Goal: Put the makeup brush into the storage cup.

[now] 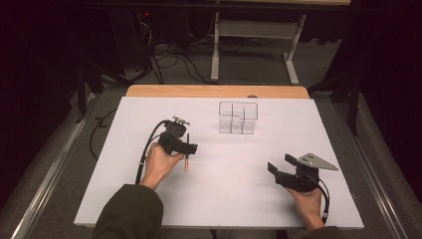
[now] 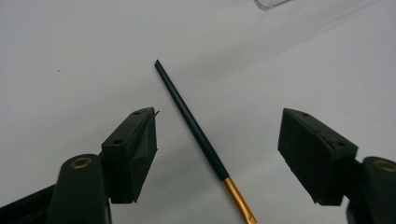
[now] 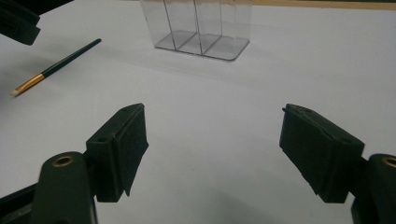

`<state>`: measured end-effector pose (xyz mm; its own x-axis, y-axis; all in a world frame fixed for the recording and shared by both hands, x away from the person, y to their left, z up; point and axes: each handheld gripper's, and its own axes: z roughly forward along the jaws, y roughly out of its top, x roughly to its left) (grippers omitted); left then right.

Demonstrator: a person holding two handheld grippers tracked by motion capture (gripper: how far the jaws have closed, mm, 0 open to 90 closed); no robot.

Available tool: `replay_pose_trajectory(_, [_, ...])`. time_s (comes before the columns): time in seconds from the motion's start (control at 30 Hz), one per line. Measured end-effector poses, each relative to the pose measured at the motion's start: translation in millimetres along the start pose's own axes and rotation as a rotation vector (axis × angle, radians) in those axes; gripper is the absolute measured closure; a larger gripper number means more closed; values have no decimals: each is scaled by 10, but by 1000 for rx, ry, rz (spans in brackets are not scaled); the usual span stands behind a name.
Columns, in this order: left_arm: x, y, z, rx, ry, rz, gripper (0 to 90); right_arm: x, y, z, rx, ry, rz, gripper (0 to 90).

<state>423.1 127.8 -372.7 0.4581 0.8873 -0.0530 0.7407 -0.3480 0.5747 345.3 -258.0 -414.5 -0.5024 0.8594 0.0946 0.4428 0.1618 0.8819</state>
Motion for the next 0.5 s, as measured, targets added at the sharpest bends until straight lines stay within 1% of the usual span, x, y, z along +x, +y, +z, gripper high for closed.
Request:
replay_pose_trajectory(0.1, [8, 11, 2, 29, 1, -2, 279, -4, 6, 11, 6, 2, 4, 251])
replay_pose_trajectory(0.13, [11, 11, 5, 52, 4, -2, 279, -4, 8, 15, 8, 3, 2, 251])
replay_pose_trajectory(0.17, [11, 11, 5, 52, 4, -2, 280, -4, 8, 15, 8, 3, 2, 251])
replay_pose_trajectory(0.23, [11, 7, 9, 70, 4, -7, 281, 3, 9, 27, 11, 9, -2, 251])
replay_pose_trajectory(0.27, [15, 6, 11, 81, 8, -12, 276, 13, 9, 34, 20, 15, -2, 251])
replay_pose_trajectory(0.37, [24, 12, 14, 97, 9, -23, 276, 16, 11, 37, 22, 17, -4, 251])
replay_pose_trajectory(0.4, [31, 17, 19, 110, 8, -27, 283, 13, 10, 41, 25, 17, -3, 251])
replay_pose_trajectory(0.47, [34, 19, 24, 116, 9, -28, 291, 11, 9, 42, 28, 17, -3, 251])
replay_pose_trajectory(0.5, [37, 26, 33, 133, 7, -33, 295, 10, 9, 42, 28, 17, -3, 251])
